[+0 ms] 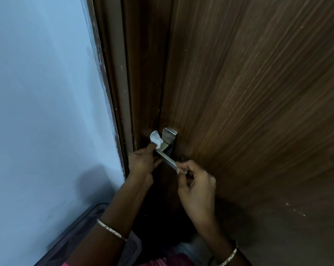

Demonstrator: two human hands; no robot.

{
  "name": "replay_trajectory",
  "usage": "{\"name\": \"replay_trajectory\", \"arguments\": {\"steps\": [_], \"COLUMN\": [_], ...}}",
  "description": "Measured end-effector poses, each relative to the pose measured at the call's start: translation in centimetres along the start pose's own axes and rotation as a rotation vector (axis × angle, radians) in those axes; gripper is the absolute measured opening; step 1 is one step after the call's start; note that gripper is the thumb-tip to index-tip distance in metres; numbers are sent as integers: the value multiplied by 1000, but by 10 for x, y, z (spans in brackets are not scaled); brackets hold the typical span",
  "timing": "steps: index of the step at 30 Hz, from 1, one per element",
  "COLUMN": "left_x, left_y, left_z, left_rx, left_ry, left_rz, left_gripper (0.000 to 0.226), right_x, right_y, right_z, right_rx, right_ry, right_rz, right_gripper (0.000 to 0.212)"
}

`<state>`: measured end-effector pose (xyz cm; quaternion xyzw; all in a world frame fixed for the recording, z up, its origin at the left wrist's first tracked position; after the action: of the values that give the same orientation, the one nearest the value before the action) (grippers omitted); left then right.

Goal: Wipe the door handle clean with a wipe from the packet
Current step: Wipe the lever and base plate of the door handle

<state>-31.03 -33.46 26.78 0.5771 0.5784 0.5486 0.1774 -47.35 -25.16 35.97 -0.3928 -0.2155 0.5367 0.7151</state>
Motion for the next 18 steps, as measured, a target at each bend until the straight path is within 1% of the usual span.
{"name": "replay_trajectory", "arguments": {"steps": [1, 2, 5, 7, 11, 14, 16, 18], "left_x": [-1, -1, -4, -4, -5, -7, -6, -2], "left_y": [-4, -5, -6, -7, -1, -6, -15, -21], "left_z": [-1, -2, 1, 7, 27, 36, 36, 27], "left_rx": [61, 89, 95, 63, -26, -53, -94, -138], "left_ry": [-25, -44, -61, -42, -44, -58, -48, -37], "left_rz": [83, 130, 149, 124, -24, -30, -33, -128], "left_gripper": [24, 26, 21, 19, 12, 14, 11, 10], "right_x": [0, 1, 2, 2, 1, 1, 1, 1], "right_y": [0, 0, -1, 0, 1, -1, -2, -2], "right_z": [0, 0, 0, 0, -1, -1, -1, -1], "right_rx": [-4, -9, -4, 6, -4, 6, 6, 4], "right_ry": [1, 4, 20, 19, 7, 10, 7, 9], "right_rz": [0, 2, 15, 16, 0, -1, -5, -9], "right_gripper": [15, 15, 14, 14, 14, 14, 15, 15]}}
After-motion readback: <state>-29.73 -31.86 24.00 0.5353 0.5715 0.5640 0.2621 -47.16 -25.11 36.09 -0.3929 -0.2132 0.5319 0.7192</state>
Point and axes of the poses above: each hand's wrist, its own x-axis away from the middle knuckle, its own z-axis out of the back of the hand, y = z × x, the point moved 9 cm from there along -x, towards the middle knuckle, and after that the axes turned 8 degrees about -z, right-handed, at the moved point
